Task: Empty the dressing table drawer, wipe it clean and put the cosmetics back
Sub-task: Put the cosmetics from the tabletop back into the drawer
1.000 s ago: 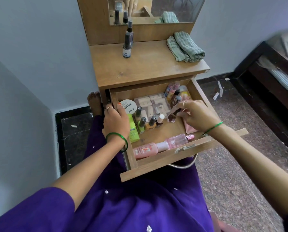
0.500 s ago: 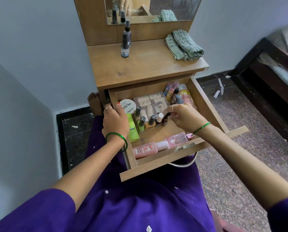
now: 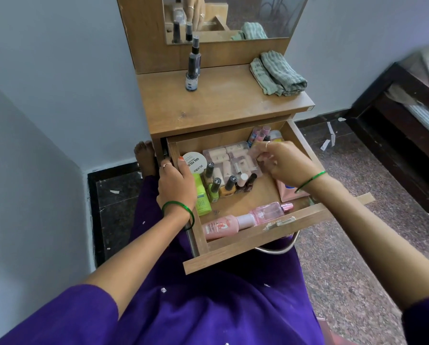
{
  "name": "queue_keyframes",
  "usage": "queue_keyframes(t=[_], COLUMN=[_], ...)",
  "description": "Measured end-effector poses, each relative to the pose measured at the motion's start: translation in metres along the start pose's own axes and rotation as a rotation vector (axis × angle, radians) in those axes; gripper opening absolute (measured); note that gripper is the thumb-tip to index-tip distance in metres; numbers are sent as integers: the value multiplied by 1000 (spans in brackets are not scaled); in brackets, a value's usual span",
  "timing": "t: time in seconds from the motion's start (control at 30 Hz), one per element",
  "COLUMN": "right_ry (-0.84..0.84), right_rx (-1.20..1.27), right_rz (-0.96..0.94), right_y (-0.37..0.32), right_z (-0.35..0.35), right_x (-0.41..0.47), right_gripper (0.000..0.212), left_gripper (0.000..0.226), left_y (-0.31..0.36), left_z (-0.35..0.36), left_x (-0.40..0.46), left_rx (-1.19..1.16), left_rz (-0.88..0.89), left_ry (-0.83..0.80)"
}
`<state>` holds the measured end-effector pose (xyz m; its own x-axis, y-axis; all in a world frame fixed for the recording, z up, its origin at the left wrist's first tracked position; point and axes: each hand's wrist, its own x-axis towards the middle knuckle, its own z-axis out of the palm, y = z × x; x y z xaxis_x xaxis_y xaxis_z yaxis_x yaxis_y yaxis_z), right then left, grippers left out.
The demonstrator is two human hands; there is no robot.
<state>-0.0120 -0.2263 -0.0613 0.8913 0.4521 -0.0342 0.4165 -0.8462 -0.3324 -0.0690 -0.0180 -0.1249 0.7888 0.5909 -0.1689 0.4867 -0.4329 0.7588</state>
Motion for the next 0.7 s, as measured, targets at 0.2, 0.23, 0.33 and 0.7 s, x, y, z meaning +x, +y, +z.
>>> queue_keyframes(t=[0.2,0.23,0.33,0.7], right_ry=[92,106,138,86], right_rx=[109,103,103,-39], right_rz=[-59,-67,-92,-100], right_y=[-17,-20,-36,-82], right_z=[-32,-35,-45,-46], right_x=[43,53,86,169], right_gripper=[32,31,36,47], left_gripper=[39,39,40,39], left_y=[-2,-2,0,1], left_z=[0,0,0,-2], left_x=[0,0,-1,-1], left_rx=[-17,-15,3,15], left_rz=[2,1,-4,5], left_ry=[-1,-2,2,7])
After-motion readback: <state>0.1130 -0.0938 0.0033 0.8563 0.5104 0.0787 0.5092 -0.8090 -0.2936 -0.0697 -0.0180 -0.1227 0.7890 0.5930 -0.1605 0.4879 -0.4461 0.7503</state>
